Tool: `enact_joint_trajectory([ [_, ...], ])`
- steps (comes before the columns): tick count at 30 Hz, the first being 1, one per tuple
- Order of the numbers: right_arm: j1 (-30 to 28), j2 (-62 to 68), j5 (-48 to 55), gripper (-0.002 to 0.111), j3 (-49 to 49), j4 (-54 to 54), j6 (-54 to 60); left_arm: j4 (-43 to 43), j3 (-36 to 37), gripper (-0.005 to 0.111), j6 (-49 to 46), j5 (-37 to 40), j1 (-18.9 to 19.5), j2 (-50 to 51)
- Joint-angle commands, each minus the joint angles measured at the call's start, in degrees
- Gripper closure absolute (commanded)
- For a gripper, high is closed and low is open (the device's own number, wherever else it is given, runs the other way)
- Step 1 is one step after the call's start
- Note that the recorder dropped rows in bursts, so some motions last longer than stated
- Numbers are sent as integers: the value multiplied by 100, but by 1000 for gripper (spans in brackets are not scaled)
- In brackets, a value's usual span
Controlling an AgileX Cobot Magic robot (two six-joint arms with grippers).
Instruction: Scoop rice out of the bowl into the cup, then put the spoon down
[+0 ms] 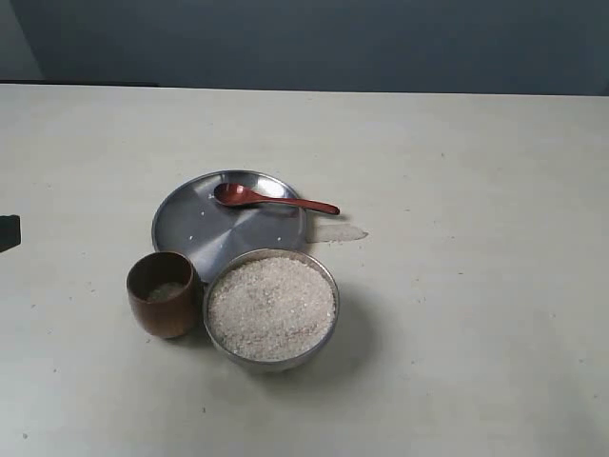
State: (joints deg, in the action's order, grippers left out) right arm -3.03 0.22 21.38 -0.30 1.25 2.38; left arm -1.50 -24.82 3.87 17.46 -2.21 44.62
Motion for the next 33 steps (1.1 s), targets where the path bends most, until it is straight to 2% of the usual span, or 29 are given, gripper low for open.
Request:
enact_joint_trajectory([
  [1,-27,-22,-78,108,30,5,22,-29,-49,106,-2,-47,-16,-161],
  [6,-27,-22,-78,108,30,5,22,-42,-49,106,-2,-47,-16,-832],
  [12,-27,-22,-78,108,30,5,22,-654,69,106,-2,-105,-16,-1678],
  [17,-27,-22,-78,108,30,5,22,-740,567,106,16,-292,-16,-2215],
  [26,-27,-22,-78,108,30,5,22,-349,1708,106,21,-1379,-16,-3016],
  [33,-27,-22,-78,108,30,5,22,-63,2290,106,21,-1405,-16,-3641],
])
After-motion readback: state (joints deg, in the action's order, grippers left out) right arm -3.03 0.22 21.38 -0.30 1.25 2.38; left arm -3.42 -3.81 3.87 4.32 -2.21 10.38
